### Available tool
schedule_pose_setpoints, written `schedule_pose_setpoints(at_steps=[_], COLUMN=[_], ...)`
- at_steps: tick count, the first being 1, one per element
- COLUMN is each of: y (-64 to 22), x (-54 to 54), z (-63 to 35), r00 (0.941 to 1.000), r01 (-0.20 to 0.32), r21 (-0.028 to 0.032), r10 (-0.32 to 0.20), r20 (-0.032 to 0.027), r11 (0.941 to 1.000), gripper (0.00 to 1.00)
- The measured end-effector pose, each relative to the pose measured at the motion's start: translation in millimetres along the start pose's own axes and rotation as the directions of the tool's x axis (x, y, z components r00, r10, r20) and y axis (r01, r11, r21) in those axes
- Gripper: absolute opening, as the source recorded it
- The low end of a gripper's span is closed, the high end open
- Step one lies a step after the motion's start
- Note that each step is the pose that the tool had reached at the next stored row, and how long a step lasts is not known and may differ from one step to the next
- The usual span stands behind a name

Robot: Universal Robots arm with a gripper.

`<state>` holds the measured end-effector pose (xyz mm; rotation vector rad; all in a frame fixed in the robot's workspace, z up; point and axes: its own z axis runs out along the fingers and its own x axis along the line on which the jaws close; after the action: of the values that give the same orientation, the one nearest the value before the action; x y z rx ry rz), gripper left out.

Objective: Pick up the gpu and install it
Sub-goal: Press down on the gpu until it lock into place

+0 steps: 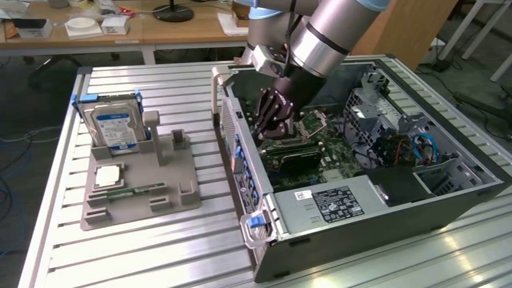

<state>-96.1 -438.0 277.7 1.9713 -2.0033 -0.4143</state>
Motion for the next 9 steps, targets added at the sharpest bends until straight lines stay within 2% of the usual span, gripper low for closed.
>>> schedule_pose_setpoints(at_steps=[9], y=[-0.2], x=[2.6], z=[0.2], r00=[1.0000], r01=[0.000], r21=[-0.0003], r10=[0.000], r20=[-0.0002], r11=[1.0000], gripper=[0.10])
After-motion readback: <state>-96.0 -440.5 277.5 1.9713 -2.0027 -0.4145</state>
